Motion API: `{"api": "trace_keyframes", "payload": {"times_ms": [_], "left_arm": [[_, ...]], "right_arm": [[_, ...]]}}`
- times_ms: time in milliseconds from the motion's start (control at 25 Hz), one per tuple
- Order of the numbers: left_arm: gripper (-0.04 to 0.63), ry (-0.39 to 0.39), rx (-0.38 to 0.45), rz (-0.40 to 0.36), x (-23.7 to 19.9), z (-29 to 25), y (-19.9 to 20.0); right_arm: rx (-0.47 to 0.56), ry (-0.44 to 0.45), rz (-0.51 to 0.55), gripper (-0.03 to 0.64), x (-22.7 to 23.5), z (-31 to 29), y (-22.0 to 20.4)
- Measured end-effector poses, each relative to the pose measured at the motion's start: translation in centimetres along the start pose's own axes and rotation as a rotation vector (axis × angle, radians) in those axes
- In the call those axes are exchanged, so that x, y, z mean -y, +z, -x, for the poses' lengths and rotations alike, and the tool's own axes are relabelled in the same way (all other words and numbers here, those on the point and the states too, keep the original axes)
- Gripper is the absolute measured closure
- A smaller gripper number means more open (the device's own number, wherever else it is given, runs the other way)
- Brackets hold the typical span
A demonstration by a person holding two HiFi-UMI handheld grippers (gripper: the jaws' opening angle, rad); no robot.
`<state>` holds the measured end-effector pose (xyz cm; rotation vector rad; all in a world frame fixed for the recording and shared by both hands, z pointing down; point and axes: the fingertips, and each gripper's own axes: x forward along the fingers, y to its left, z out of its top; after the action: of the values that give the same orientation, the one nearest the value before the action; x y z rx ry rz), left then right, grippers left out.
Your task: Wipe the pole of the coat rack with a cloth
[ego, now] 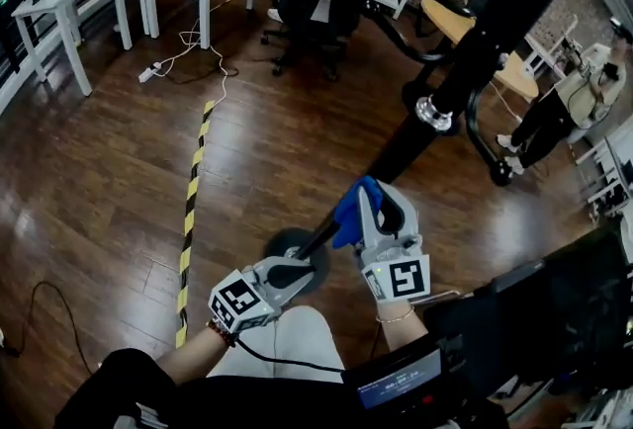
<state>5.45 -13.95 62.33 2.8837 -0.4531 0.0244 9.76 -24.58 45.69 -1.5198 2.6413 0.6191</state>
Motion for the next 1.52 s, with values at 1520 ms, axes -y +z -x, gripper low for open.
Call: {"api": "trace_keyframes", "payload": {"times_ms": [1520], "left_arm": [[0.589,0.080,0.055,-0.148,19.2,7.4,43.6]], "right_arm": [[-0.160,-0.017,-0.198,0.554,3.1,13.8,36.1]]}}
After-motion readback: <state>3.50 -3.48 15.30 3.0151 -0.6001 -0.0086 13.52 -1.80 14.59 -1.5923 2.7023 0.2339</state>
